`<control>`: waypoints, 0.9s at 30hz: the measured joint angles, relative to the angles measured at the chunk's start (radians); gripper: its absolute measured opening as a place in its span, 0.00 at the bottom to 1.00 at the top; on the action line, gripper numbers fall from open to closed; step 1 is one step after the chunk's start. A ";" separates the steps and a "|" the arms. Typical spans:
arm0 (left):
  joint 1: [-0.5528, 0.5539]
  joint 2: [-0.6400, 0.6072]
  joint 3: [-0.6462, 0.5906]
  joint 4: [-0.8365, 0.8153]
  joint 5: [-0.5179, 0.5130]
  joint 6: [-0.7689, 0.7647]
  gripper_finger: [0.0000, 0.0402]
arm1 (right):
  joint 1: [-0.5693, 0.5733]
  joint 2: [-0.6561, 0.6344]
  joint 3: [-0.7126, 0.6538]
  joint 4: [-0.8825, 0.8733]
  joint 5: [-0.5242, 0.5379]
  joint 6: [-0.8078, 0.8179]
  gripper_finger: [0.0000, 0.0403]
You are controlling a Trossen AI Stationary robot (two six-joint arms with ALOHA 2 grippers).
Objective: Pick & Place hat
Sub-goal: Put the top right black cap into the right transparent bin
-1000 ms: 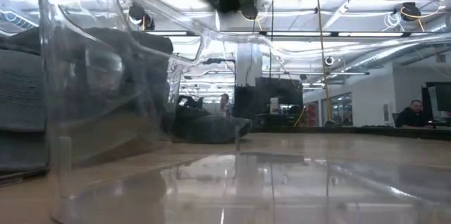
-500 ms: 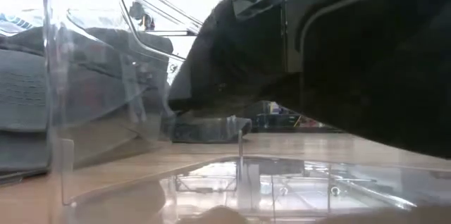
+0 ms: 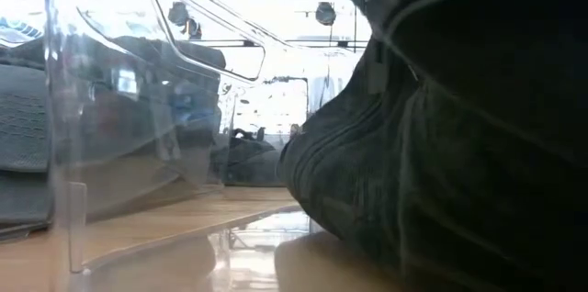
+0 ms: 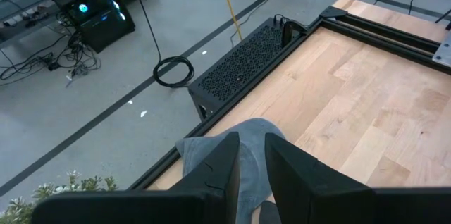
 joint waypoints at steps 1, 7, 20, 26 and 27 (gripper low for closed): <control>0.000 0.000 0.000 0.000 0.000 0.000 0.19 | 0.013 0.000 0.001 0.040 0.013 -0.037 0.42; 0.000 0.000 0.000 0.000 0.000 0.000 0.19 | 0.099 0.000 0.113 -0.047 0.131 -0.309 0.34; 0.000 0.000 0.000 0.000 0.000 0.000 0.19 | 0.271 0.311 0.646 -0.612 0.441 -0.637 0.22; 0.000 0.000 0.000 0.000 0.000 0.000 0.19 | 0.248 0.470 0.708 -0.601 0.200 -0.674 0.41; 0.000 0.000 0.000 0.000 0.000 0.000 0.19 | 0.239 0.484 0.708 -0.593 0.181 -0.673 0.46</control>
